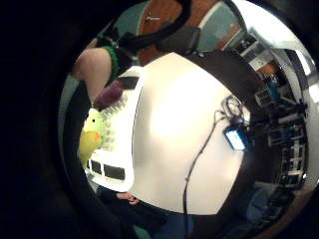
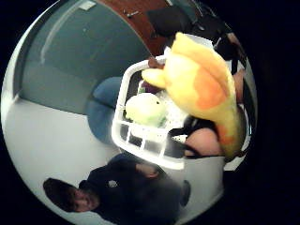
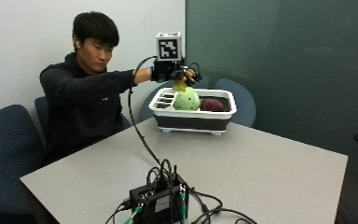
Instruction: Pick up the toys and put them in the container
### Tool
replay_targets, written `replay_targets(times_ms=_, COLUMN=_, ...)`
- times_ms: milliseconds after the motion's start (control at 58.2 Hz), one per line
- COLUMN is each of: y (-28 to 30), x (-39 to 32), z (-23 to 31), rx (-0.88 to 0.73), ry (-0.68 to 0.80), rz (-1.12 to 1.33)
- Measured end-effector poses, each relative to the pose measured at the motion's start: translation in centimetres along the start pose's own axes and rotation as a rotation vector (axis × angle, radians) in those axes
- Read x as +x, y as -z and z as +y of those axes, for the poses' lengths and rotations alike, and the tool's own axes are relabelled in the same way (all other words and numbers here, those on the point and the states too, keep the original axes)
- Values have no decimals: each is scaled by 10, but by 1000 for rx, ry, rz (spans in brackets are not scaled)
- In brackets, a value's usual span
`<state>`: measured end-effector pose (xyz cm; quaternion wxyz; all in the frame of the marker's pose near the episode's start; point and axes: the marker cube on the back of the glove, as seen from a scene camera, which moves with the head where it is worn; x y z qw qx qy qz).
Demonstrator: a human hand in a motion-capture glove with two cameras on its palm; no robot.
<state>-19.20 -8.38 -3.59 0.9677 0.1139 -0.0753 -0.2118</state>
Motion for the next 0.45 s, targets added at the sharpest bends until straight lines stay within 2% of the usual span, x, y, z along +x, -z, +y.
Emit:
replay_targets(times_ms=52, y=-19, x=-36, z=-3, rx=-109, ry=-87, rz=-56)
replay_targets(times_ms=120, y=-38, x=-57, z=0, rx=-117, ry=-35, rz=-23)
replay_targets(times_ms=189, y=-33, x=-42, z=2, rx=-20, ry=-22, rz=-80)
replay_targets(times_ms=292, y=13, x=47, z=7, rx=158, ry=-113, rz=-334)
replay_targets(times_ms=378, y=11, x=37, z=53, rx=307, ry=-38, rz=-348)
replay_targets(times_ms=447, y=15, x=55, z=77, rx=395, ry=-40, rz=-412)
